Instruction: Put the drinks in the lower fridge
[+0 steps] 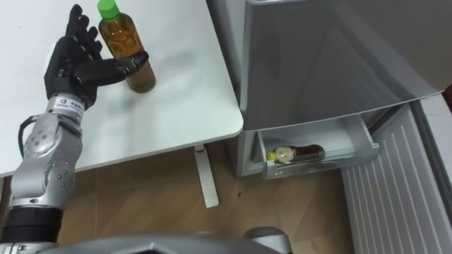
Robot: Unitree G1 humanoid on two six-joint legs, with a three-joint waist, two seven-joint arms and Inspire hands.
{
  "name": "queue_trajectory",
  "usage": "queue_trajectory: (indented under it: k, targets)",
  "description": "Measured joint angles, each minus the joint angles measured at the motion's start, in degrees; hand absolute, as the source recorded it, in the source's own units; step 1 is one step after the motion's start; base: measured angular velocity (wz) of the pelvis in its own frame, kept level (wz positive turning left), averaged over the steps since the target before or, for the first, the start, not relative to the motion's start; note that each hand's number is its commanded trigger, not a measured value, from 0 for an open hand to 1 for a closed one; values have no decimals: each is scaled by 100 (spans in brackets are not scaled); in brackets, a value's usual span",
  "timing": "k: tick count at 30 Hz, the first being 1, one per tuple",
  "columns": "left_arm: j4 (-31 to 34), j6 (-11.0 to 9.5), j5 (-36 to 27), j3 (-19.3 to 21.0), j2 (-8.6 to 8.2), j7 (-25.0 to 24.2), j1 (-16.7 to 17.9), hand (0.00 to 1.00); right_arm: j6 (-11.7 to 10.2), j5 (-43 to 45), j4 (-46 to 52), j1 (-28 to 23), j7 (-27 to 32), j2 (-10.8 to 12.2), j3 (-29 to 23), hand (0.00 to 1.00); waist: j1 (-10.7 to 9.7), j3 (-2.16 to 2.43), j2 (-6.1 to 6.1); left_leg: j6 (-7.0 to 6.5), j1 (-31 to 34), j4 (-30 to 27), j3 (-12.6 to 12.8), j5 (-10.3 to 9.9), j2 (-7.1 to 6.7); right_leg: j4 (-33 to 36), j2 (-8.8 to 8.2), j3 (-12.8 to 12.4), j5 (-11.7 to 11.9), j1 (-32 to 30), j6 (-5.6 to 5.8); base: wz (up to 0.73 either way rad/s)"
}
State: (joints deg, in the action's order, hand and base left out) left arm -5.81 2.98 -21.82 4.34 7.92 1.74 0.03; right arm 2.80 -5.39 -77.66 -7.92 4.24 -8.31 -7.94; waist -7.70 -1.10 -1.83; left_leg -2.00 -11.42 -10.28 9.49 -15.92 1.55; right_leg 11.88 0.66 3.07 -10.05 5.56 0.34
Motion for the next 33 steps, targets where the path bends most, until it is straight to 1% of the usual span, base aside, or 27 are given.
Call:
queue_trajectory:
  k: [2, 4, 8, 12, 16, 19, 23, 24, 25, 26, 27, 28, 29, 30, 32, 33]
  targets:
    - [-116, 98, -1, 5, 2, 55, -98, 0, 68, 25, 1, -4, 0, -13, 0, 0, -3, 3, -1, 0, -9, 0, 0, 0, 0, 23, 1, -10, 0, 1, 0, 0]
    - [-119, 123, -2, 3, 2, 55, -152, 0, 110, 46, 1, -6, -2, -13, 1, 0, -3, 3, -1, 0, -19, 2, 3, 0, 0, 42, 1, -14, 0, 0, 0, 0]
    - [-232, 143, -6, 5, 7, 53, -301, 0, 115, 94, 0, -56, -3, -14, 0, 0, -12, 6, -2, -1, -37, -6, 17, 1, 0, 78, 2, -15, 0, 3, 0, 0]
    - [-348, 185, -61, 2, 7, 46, -316, 0, 214, 122, 5, -51, -5, -15, 1, 0, -31, 22, -2, 0, -51, -16, 64, 1, 2, 89, 2, -38, 0, 9, 0, -1]
    - [-493, 215, -116, 2, 9, 44, -318, 0, 238, 124, 4, -61, -22, -17, 1, 0, -100, 28, 21, -1, -51, -19, 72, 1, -1, 94, 3, -62, 0, 7, 0, 0]
    - [-494, 223, -116, 0, 29, 40, -319, 0, 253, 124, 5, -50, -29, -18, 1, 0, -150, 26, 46, -1, -55, -12, 81, 0, 3, 95, 12, -78, 0, 2, -1, -2]
    - [-494, 226, -114, 1, 37, 37, -320, 0, 327, 124, 5, -59, -67, -21, 0, 0, -150, 27, 42, 0, -102, 43, 124, 0, 16, 94, 38, -129, 1, 2, -2, -7]
    - [-494, 227, -115, 0, 37, 37, -320, 4, 331, 124, 5, -59, -67, -21, 0, 0, -150, 26, 40, 1, -112, 52, 129, 0, 17, 93, 39, -131, 1, 4, -2, -4]
    - [-494, 234, -115, 1, 37, 37, -320, 11, 339, 124, 6, -59, -67, -21, 0, 0, -151, 28, 36, 1, -121, 58, 132, 0, 17, 90, 41, -133, 1, 8, -2, 0]
    - [-494, 242, -115, 1, 37, 37, -320, 16, 345, 124, 9, -57, -67, -21, 0, 0, -152, 31, 31, 1, -123, 60, 134, 0, 17, 87, 40, -135, 1, 8, -2, 0]
    - [-494, 246, -115, 1, 38, 38, -320, 20, 348, 124, 9, -55, -67, -21, 0, 0, -152, 32, 29, 1, -123, 61, 135, 0, 16, 86, 40, -135, 1, 8, -2, 0]
    - [-494, 253, -115, 0, 39, 39, -320, 33, 350, 124, 10, -54, -67, -20, 0, 0, -153, 34, 27, 1, -125, 62, 137, 0, 15, 85, 39, -136, 1, 8, -2, 0]
    - [-494, 258, -115, 1, 42, 41, -320, 44, 351, 124, 10, -54, -67, -21, 0, 0, -153, 35, 25, 1, -126, 63, 138, 0, 15, 83, 39, -137, 1, 8, -2, 0]
    - [-494, 259, -117, 1, 45, 44, -320, 52, 352, 124, 10, -54, -67, -21, 1, 0, -154, 35, 24, 1, -127, 62, 137, 0, 15, 83, 39, -137, 1, 8, -2, 0]
    - [-494, 300, -130, 0, 79, 46, -320, 65, 357, 124, 11, -54, -67, -21, 1, 0, -155, 35, 22, 1, -130, 60, 138, 1, 15, 83, 39, -136, 1, 10, -2, 0]
    - [-494, 303, -131, 1, 84, 51, -320, 86, 359, 124, 12, -54, -67, -20, 1, 0, -155, 35, 22, 1, -130, 60, 139, 1, 15, 84, 39, -136, 1, 10, -2, 0]
